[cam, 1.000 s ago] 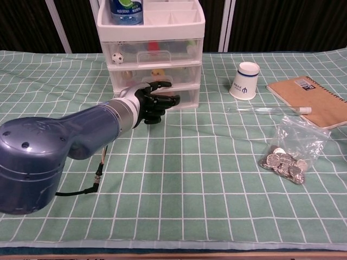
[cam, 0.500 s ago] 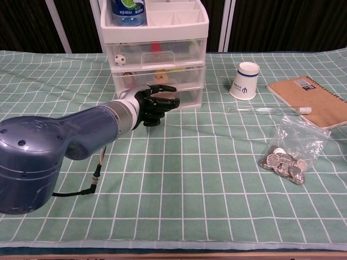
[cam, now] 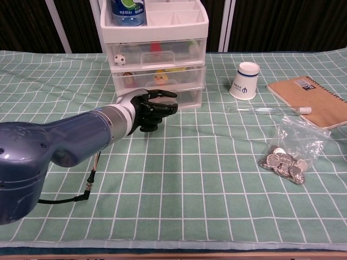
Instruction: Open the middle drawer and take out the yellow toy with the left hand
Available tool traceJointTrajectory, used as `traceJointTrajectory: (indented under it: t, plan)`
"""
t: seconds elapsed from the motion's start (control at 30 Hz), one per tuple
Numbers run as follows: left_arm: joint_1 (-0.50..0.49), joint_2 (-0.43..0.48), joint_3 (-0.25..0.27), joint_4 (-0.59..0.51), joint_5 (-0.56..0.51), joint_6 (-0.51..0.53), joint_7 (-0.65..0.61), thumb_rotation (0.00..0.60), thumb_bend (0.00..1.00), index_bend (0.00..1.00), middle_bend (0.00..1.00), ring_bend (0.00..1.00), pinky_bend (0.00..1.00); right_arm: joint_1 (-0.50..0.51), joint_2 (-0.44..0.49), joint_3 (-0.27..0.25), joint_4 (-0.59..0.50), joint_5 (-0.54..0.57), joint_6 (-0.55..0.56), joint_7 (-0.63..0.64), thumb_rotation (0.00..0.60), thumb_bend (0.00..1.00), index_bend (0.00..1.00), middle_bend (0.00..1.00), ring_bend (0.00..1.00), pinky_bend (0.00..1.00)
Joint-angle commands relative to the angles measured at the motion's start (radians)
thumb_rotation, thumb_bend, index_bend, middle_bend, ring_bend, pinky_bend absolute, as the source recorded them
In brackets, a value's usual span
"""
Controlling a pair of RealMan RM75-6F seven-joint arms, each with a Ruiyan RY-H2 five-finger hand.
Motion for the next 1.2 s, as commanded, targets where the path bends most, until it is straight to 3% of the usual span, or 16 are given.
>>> traceJointTrajectory:
  t: [0.03,0.17,0.43,0.73,1.2]
  plan:
    - [0.013,0.015,0.030,-0.025,0.024,0.013,0.018,0.600,0.47,0.22,1.00,1.00,1.00,0.000,0.000,0.000,-0.001,0.001,-0.001,0.000,0.600,0.06,0.00,0.00,0.00,0.22]
    - [0.027,0.040,0.084,-0.060,0.095,0.064,0.071,0.600,0.47,0.23,1.00,1.00,1.00,0.000,0.001,0.000,-0.002,0.002,-0.001,0.000,0.600,0.06,0.00,0.00,0.00,0.22]
    - [-0.003,0.074,0.182,-0.079,0.264,0.234,0.336,0.600,0.47,0.23,1.00,1.00,1.00,-0.001,0.001,-0.001,-0.004,0.001,0.000,0.001,0.600,0.06,0.00,0.00,0.00,0.22]
    - [-0.046,0.081,0.183,-0.078,0.288,0.346,0.600,0.600,0.47,0.23,1.00,1.00,1.00,-0.001,0.002,-0.001,-0.006,0.002,-0.002,0.004,0.600,0.06,0.00,0.00,0.00,0.22]
    - [-0.042,0.099,0.155,-0.089,0.245,0.362,0.670,0.600,0.47,0.23,1.00,1.00,1.00,0.000,0.004,-0.001,-0.008,0.006,-0.007,0.004,0.600,0.07,0.00,0.00,0.00,0.22]
